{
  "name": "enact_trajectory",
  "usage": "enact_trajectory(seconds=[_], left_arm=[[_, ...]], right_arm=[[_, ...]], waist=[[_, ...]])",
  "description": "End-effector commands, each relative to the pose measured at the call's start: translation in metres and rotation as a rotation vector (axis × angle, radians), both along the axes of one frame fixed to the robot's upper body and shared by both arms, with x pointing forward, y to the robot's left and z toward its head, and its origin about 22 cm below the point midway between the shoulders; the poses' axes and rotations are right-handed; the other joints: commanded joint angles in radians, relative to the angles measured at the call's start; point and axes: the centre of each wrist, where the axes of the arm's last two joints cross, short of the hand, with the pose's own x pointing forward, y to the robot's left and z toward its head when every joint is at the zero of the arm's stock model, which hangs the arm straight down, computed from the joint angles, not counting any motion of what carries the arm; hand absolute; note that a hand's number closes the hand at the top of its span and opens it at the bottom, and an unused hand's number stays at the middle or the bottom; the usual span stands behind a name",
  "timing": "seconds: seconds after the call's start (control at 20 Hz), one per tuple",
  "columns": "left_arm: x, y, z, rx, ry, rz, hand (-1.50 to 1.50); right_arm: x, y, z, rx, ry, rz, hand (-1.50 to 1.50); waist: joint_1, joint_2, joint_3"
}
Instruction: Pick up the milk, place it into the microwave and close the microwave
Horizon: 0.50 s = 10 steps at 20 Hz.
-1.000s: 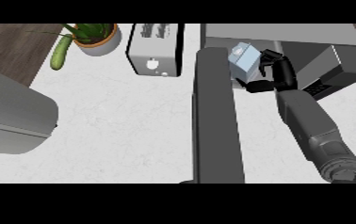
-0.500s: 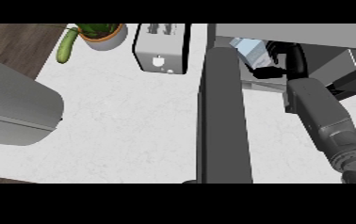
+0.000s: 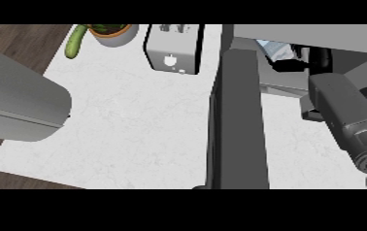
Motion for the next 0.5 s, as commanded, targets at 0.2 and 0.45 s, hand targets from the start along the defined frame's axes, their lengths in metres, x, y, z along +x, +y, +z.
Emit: enact_trajectory(seconds=[0.2, 0.45], left_arm=[[0.007, 0.003, 0.005, 0.027, -0.008, -0.018, -1.5], [0.012, 0.003, 0.002, 0.014, -0.008, -0.027, -1.5]], right_arm=[[0.0, -0.011, 0.007, -0.003, -0.01, -0.052, 1.5], [0.001, -0.022, 0.016, -0.001, -0.018, -0.075, 1.5]], waist=[[0.025, 0.014, 0.003], [0.03, 0.022, 0.003]])
